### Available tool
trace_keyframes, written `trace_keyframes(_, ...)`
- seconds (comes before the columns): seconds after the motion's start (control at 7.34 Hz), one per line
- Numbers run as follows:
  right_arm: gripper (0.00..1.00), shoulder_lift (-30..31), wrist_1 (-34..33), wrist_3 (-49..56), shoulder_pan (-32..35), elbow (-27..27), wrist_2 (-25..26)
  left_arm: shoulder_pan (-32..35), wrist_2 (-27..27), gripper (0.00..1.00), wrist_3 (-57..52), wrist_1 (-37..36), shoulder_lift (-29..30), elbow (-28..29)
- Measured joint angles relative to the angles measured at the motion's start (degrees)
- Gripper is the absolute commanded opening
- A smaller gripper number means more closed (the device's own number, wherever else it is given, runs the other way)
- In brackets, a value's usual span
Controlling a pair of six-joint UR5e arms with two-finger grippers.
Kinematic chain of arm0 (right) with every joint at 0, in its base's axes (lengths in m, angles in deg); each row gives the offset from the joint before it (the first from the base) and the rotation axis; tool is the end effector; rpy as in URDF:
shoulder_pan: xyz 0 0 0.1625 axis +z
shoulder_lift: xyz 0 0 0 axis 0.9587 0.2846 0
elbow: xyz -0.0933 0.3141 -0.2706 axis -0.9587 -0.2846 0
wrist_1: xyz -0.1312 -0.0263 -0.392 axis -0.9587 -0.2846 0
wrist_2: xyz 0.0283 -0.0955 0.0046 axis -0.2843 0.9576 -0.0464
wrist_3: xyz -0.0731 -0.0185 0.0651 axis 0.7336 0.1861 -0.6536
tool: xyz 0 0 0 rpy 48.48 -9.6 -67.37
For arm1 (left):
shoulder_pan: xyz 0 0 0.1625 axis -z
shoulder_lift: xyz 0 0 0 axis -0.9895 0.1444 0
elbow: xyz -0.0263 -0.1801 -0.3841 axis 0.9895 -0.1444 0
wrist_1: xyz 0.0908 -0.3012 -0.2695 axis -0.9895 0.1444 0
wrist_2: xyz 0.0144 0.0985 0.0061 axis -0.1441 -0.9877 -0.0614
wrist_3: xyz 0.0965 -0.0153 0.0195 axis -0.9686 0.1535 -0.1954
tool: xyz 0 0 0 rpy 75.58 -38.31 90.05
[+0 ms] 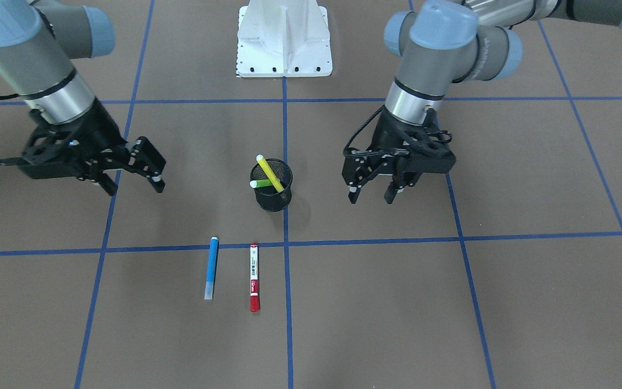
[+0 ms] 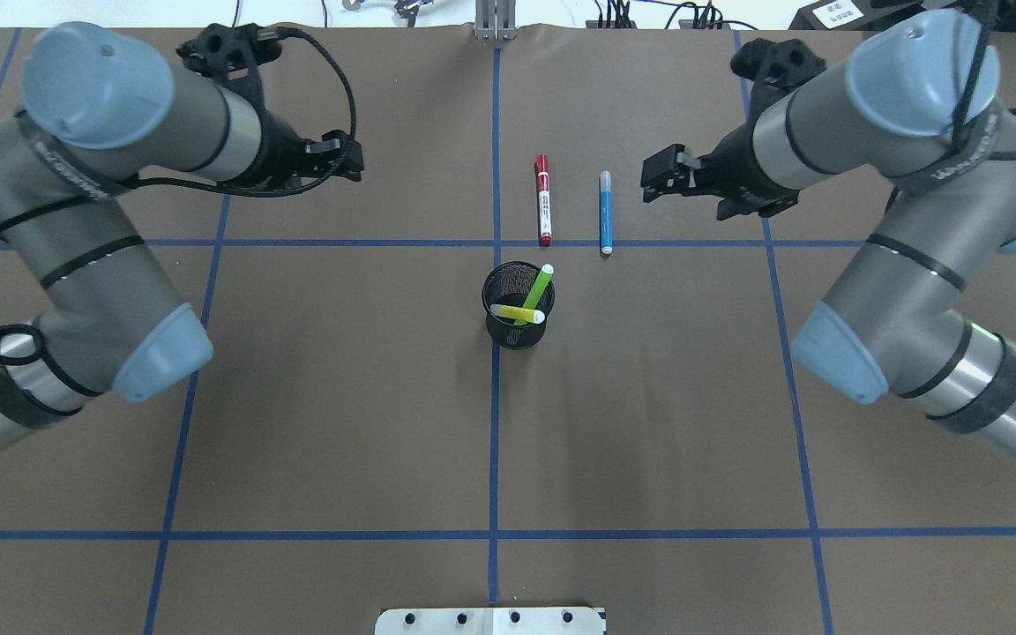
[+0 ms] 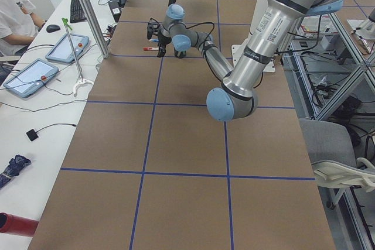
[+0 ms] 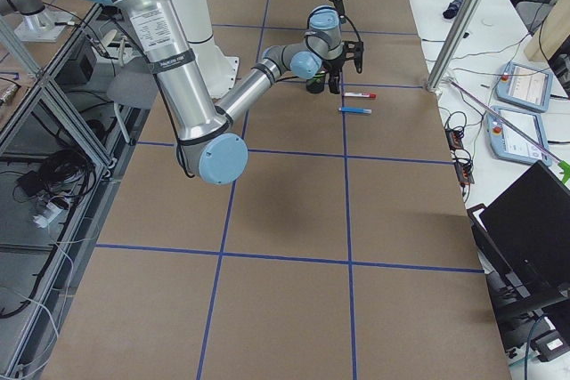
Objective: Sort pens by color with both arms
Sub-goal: 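Release the red-capped marker and withdraw the left gripper, then move the right gripper over the cup while the left arm withdraws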
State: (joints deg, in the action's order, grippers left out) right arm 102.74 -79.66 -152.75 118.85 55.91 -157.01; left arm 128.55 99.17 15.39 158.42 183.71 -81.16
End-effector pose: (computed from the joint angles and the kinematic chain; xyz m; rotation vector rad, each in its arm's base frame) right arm -0.3687 -0.5011 0.2494 0.1496 -1.0389 0.2092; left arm 0.3598 -0.5279 0.2351 0.3002 1.0398 -0.2324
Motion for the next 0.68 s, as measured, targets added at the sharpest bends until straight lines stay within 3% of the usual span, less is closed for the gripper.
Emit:
trace_keyframes(0.27,0.98,-4.7,0.3,0.9,-1.5,-7.3,-11.7,6.3,11.4,0.78,-2.7,0.0,-3.9,-1.1)
trace_keyframes(0.54,0.92,-9.3,0.4,8.7,-1.0,-16.3,-20.7,11.8,19.5,0.78,-8.2,-0.3,-7.5,-1.2)
trace_keyframes(0.68,0.79,-10.7,0.3,12.4,-0.5,-18.9,-23.1,13.0,21.2,0.80,-10.5,-0.3,-8.9,-1.2)
